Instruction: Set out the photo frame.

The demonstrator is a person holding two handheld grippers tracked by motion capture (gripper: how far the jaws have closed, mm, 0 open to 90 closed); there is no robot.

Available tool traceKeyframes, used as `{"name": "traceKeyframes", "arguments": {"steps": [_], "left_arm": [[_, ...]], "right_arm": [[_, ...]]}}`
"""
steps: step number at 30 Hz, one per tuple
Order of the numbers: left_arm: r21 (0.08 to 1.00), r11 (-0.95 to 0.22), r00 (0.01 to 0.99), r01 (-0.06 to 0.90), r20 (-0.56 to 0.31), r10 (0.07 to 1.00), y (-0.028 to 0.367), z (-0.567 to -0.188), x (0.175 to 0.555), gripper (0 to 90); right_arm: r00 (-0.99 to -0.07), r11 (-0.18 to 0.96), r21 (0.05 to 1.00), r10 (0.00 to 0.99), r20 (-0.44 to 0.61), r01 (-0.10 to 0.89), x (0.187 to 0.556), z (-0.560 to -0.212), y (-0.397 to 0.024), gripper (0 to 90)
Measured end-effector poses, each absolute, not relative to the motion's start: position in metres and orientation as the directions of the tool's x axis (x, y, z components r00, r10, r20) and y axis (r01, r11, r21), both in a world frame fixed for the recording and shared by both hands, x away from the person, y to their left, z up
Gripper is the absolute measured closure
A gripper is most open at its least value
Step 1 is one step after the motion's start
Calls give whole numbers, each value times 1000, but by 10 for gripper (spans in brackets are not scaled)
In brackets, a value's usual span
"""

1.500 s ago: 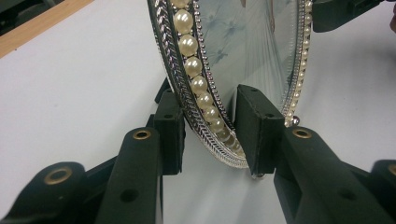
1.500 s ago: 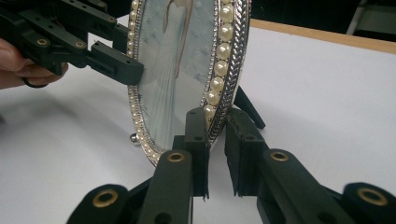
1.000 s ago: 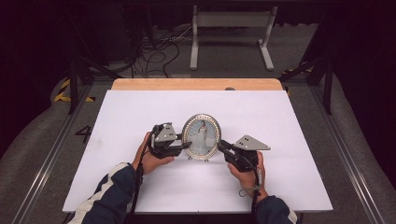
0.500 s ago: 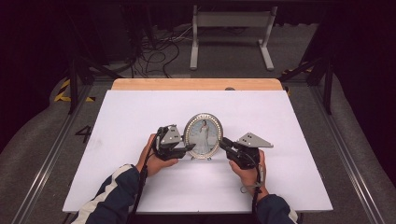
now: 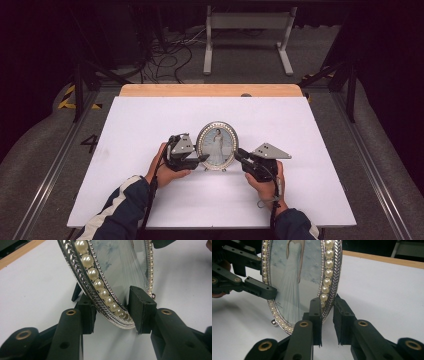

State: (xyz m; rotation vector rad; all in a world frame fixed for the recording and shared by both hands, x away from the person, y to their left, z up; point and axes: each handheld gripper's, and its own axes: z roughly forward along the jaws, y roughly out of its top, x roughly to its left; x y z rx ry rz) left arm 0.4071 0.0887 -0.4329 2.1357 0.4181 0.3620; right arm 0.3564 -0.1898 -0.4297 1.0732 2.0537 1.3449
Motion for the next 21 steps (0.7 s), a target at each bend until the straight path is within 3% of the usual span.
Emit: {"name": "traceKeyframes", "arguments": {"steps": [7,16,21], "left_arm": [[824,-547,891,147,130,435,91,-430,405,575],[816,-562,888,133,154,433,97,-425,401,569],[835,-526,890,159,109,443,105,-424,402,616]], "right_arm": [[-595,308,899,801,-68,312,354,-429,-188,775],[-602,318,894,795,-71,315,354,-431,-188,770],[-604,314,894,794,-64,318,354,-431,-187,772]]}}
